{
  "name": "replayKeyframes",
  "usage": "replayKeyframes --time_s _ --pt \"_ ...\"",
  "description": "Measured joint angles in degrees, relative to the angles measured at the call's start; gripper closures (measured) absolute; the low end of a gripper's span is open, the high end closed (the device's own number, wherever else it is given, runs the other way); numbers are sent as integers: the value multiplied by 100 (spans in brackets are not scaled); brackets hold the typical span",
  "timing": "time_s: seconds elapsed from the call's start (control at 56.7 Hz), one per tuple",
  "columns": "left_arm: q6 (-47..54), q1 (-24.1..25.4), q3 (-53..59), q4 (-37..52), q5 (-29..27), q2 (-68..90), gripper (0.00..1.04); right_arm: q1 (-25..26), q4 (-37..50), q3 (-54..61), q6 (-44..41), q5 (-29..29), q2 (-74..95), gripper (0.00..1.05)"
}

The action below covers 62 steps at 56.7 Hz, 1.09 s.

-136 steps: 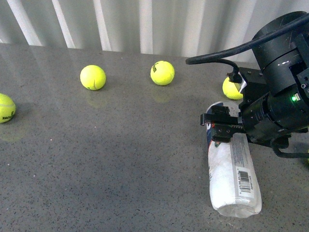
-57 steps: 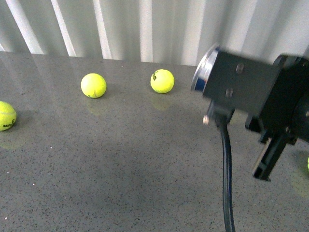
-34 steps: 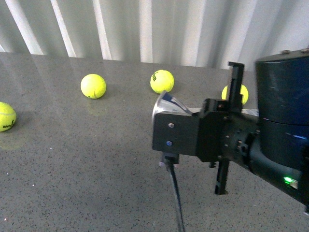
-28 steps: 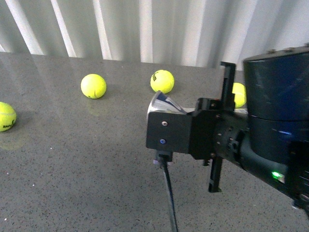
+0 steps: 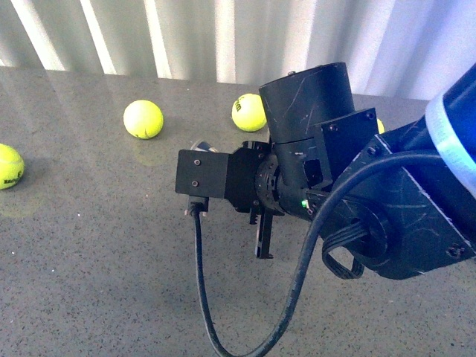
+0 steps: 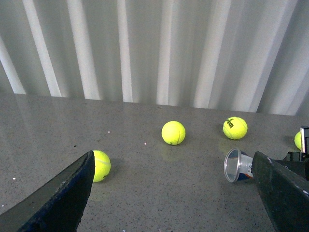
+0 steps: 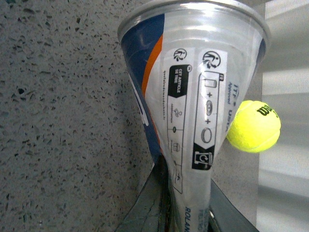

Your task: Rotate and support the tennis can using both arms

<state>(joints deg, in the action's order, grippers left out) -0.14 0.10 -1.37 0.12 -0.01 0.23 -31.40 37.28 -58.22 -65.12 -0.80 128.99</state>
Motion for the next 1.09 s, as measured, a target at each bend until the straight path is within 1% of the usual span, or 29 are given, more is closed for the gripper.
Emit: replayKeyframes --time_s 0.423,0.458,0.511,0.599,0.74,0.952,0.987,1.005,1.093 --pt "0 0 0 0 0 0 7 -129 24 -286 114 66 291 99" --pt "2 0 0 0 0 0 7 -129 31 -286 114 68 291 96" --pt "0 0 0 0 0 0 7 -127 35 -286 131 76 291 86" --pt "0 0 0 0 2 0 7 -114 55 -249 166 107 291 74" --pt "2 0 0 0 0 0 7 -33 208 -81 334 90 278 42" --pt "2 0 0 0 0 0 7 50 304 221 378 61 96 10" --pt "2 0 0 0 0 0 7 63 308 282 374 50 39 6" --pt "0 0 0 0 0 0 7 66 308 304 374 48 22 5" --pt "0 0 0 0 0 0 7 98 341 498 380 46 -166 8"
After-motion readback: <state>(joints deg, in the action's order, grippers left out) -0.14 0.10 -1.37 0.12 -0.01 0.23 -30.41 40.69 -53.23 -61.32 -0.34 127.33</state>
